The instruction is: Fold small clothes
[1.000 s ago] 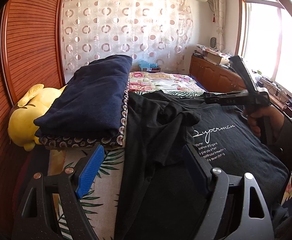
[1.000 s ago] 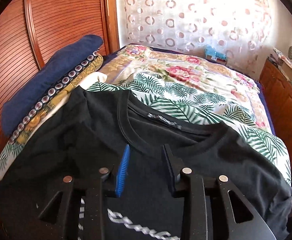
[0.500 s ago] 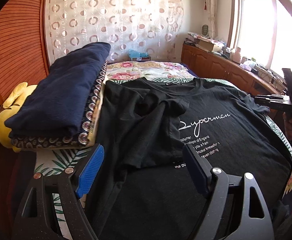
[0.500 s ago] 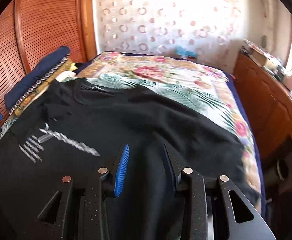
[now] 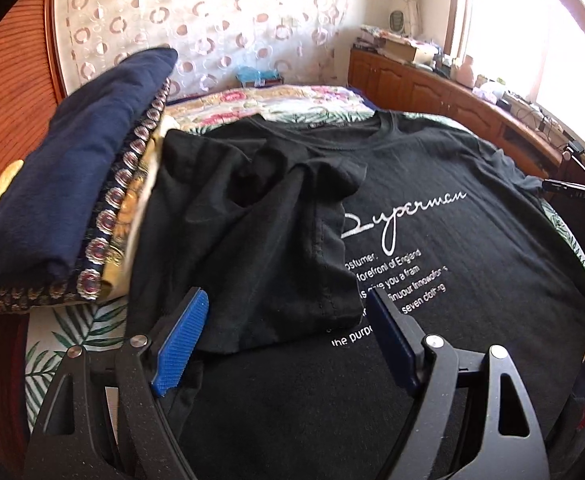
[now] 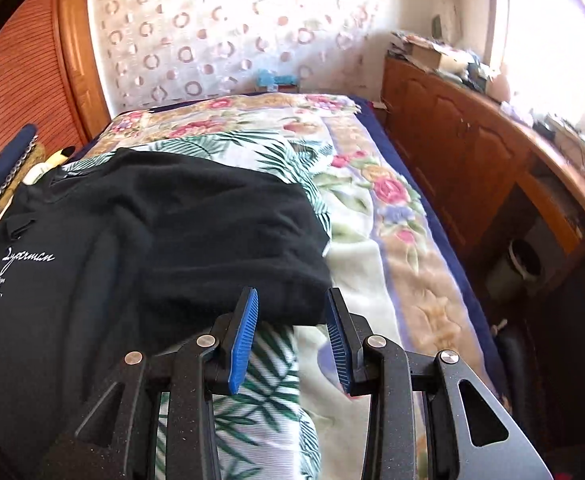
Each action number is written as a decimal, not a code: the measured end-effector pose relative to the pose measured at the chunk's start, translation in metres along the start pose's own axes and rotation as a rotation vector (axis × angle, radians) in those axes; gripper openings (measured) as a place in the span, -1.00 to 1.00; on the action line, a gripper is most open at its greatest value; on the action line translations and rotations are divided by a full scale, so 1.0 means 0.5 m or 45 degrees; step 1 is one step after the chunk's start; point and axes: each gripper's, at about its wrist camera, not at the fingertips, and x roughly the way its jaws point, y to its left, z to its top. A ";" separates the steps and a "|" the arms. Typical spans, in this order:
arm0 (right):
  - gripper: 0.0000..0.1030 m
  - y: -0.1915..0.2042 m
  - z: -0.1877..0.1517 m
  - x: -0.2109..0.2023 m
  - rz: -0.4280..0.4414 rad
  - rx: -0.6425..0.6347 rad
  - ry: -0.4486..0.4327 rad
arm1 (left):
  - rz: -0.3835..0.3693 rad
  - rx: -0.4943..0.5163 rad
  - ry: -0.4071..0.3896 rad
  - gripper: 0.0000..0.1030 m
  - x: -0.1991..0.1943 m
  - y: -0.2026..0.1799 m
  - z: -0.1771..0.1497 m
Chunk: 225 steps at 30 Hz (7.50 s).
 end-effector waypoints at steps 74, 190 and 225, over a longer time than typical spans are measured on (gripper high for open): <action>-0.86 0.115 0.100 0.068 0.268 -0.152 0.021 | -0.022 -0.045 -0.239 0.99 -0.117 -0.034 0.014; -0.21 0.178 0.163 0.142 0.342 -0.351 0.050 | 0.306 0.177 0.349 -0.19 0.228 0.103 0.314; -0.21 0.158 0.224 0.162 0.358 -0.292 0.069 | 0.278 0.081 -0.044 -0.95 0.010 0.190 0.362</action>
